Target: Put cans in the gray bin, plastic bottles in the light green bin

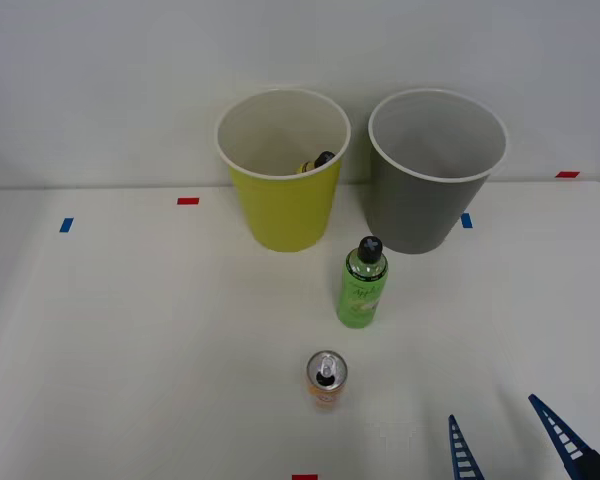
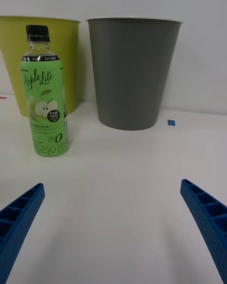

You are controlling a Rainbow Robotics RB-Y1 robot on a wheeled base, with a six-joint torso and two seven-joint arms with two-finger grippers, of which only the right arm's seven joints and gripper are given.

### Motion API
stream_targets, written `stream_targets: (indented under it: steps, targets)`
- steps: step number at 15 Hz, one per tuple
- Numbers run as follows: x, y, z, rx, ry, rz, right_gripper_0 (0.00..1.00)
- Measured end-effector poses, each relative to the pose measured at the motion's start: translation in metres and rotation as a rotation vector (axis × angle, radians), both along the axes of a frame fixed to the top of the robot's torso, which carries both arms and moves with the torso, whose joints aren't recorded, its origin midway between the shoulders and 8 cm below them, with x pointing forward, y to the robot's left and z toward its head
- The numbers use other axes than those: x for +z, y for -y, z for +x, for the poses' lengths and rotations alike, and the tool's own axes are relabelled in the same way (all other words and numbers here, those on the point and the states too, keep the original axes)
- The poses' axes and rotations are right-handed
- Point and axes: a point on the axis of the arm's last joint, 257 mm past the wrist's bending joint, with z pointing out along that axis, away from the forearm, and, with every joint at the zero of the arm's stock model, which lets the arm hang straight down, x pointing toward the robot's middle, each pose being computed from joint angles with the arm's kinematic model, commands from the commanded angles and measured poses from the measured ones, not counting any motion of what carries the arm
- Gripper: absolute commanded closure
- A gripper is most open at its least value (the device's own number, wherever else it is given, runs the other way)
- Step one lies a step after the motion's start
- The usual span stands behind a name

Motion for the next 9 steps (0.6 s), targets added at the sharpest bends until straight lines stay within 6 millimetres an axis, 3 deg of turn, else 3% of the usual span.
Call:
stream_targets:
  steps: [9]
  targets:
    - [0.0000, 0.0000, 0.0000, 0.000, 0.000, 0.000, 0.00]
